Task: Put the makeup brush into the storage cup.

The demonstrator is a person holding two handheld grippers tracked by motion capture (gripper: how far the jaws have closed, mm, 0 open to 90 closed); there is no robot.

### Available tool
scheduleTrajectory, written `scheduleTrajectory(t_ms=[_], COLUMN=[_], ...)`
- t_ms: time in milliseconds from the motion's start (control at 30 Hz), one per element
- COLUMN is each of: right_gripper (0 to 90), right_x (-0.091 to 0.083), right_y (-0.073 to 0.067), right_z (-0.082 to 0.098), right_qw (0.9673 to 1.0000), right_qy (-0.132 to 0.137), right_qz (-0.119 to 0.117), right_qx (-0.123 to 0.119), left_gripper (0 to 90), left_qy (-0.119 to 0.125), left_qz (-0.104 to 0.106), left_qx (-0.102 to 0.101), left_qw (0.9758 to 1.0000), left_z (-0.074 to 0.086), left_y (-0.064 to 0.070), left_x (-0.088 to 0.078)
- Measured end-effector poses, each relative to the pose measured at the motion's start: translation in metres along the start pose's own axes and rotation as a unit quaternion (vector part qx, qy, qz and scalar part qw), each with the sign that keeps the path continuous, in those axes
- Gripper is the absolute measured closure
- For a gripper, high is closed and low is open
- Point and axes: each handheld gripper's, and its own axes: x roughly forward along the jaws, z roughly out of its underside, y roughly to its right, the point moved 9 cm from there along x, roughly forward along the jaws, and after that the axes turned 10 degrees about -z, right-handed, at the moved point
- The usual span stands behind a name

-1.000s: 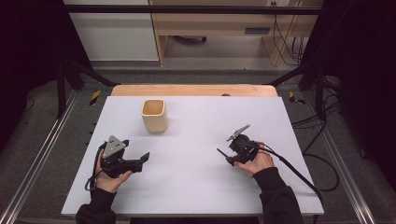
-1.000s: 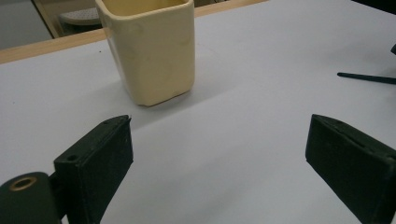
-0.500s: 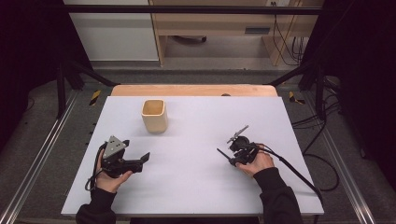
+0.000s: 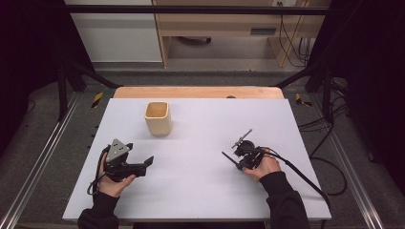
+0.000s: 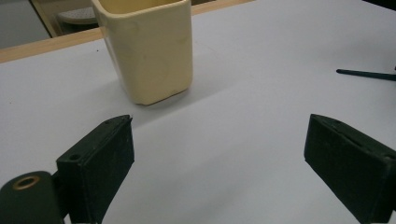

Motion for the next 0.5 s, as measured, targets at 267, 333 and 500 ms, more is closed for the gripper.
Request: scheduleTrajectory(t_ms=[267,333,500], right_gripper=[79.5,80.2,81.6], right_x=[0.0030,0.0029,0.0034], right_y=[-0.0011,-0.0014,-0.0021], right_z=[0.0012,0.0014,0.0012], right_qw=[1.0000,0.9999,0.9998], right_qy=[-0.009,-0.011,-0.016], right_qz=[0.000,-0.003,-0.007], right_qx=[0.001,0.002,0.009], left_gripper=[8.3,8.3,8.5], left_qy=[0.000,-0.002,-0.003], left_qz=[0.000,0.000,0.001], left_qx=[0.000,0.003,0.004], left_qw=[1.0000,1.0000,1.0000], left_z=[0.0000,0.0004,0.0007], left_y=[0.0002,0.0003,0.0009], left_x=[0.0001,0.0000,0.0003])
